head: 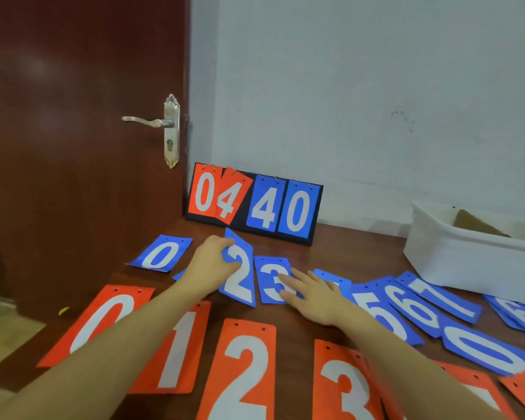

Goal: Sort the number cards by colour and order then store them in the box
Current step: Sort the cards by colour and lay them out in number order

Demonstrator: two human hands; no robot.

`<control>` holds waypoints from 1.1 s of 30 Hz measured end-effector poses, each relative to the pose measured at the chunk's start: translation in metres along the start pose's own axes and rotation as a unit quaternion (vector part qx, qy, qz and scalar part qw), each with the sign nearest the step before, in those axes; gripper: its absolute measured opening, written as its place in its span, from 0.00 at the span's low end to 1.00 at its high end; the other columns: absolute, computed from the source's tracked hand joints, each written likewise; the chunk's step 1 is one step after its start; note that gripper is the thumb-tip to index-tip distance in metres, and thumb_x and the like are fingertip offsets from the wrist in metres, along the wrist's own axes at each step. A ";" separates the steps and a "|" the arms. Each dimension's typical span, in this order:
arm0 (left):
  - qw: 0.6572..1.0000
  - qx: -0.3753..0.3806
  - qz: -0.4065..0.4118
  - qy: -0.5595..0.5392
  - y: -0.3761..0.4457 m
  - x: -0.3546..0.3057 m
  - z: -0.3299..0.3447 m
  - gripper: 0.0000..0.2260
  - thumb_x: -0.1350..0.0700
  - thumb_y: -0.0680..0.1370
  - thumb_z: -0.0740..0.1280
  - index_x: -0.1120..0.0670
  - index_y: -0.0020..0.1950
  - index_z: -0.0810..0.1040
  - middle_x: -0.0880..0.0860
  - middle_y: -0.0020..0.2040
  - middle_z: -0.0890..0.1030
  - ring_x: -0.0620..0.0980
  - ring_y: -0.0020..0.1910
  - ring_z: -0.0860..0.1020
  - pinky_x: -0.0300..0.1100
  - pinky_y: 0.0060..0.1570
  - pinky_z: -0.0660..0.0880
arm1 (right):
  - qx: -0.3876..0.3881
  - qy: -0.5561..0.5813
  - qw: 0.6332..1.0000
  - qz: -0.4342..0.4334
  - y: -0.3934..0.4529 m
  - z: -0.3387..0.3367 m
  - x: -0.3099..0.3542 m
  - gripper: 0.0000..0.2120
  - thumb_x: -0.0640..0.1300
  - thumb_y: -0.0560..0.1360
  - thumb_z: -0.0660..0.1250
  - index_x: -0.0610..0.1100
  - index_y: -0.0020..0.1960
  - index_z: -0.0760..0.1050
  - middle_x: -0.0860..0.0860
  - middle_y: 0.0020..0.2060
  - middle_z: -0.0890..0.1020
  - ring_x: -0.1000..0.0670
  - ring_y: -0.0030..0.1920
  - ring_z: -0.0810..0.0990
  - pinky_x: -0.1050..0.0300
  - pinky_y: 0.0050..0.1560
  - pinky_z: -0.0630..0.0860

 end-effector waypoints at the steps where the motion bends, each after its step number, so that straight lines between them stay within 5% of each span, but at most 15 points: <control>1: 1.000 0.023 0.015 -0.005 0.002 -0.005 0.008 0.25 0.58 0.75 0.68 0.56 0.70 0.67 0.54 0.68 0.68 0.52 0.66 0.68 0.37 0.59 0.65 | -0.003 0.003 1.000 0.007 -0.003 -0.001 -0.004 0.24 0.64 0.78 0.48 0.64 0.74 0.50 0.58 0.77 0.48 0.49 0.77 0.44 0.38 0.74 0.42; 7: 0.938 0.208 -0.025 0.277 0.003 0.020 0.058 0.28 0.37 0.77 0.55 0.44 0.75 0.55 0.52 0.78 0.47 0.60 0.75 0.50 0.61 0.71 0.49 | -0.015 -0.001 1.000 0.026 -0.012 -0.009 -0.025 0.22 0.59 0.79 0.50 0.62 0.73 0.54 0.58 0.76 0.52 0.49 0.77 0.48 0.33 0.72 0.43; 12: 0.922 0.158 -0.089 0.341 0.002 0.036 0.044 0.32 0.32 0.75 0.49 0.46 0.75 0.54 0.54 0.76 0.54 0.60 0.74 0.53 0.62 0.69 0.50 | -0.051 0.002 0.998 0.047 -0.005 -0.009 -0.011 0.23 0.62 0.78 0.50 0.56 0.71 0.58 0.53 0.73 0.59 0.43 0.74 0.55 0.30 0.70 0.47; 18: 0.940 0.107 -0.109 0.304 0.009 0.033 0.039 0.28 0.37 0.78 0.52 0.50 0.73 0.60 0.55 0.74 0.59 0.60 0.73 0.56 0.58 0.69 0.53 | -0.058 -0.002 0.996 0.064 0.001 -0.008 -0.003 0.25 0.66 0.76 0.48 0.60 0.71 0.57 0.50 0.73 0.58 0.42 0.74 0.55 0.29 0.70 0.48; 21: 0.956 0.042 -0.041 0.289 0.011 0.008 0.037 0.24 0.41 0.79 0.53 0.51 0.72 0.62 0.53 0.73 0.61 0.58 0.72 0.57 0.56 0.69 0.55 | -0.132 0.022 0.990 0.043 -0.013 -0.029 -0.010 0.22 0.62 0.79 0.49 0.57 0.71 0.61 0.52 0.71 0.62 0.45 0.72 0.60 0.35 0.71 0.50; 26: 0.970 0.039 0.105 0.215 -0.007 -0.068 0.069 0.21 0.46 0.79 0.58 0.49 0.71 0.63 0.50 0.75 0.57 0.56 0.72 0.55 0.52 0.69 0.54 | -0.196 0.060 0.977 0.059 -0.057 -0.057 -0.075 0.14 0.51 0.79 0.57 0.49 0.63 0.71 0.50 0.61 0.72 0.47 0.61 0.73 0.49 0.62 0.68; 29: 0.963 0.099 0.163 0.189 -0.022 -0.108 0.104 0.22 0.46 0.79 0.58 0.47 0.72 0.61 0.49 0.76 0.55 0.55 0.73 0.53 0.53 0.69 0.53 | -0.174 0.007 0.978 0.114 -0.087 -0.060 -0.128 0.13 0.51 0.77 0.60 0.51 0.60 0.74 0.51 0.57 0.74 0.47 0.61 0.74 0.50 0.59 0.70; 33: 0.918 0.259 0.191 0.230 -0.046 -0.132 0.163 0.22 0.42 0.79 0.54 0.43 0.73 0.59 0.49 0.77 0.54 0.53 0.74 0.51 0.56 0.70 0.48 | -0.081 0.003 0.986 0.144 -0.114 -0.044 -0.172 0.23 0.59 0.77 0.57 0.56 0.71 0.64 0.55 0.71 0.66 0.50 0.71 0.64 0.45 0.69 0.62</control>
Point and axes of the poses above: each hand's wrist, its own y-axis towards the middle knuckle, its own z-axis out of the palm, x = y × z, the point moved 7 cm from there along y, towards the middle knuckle
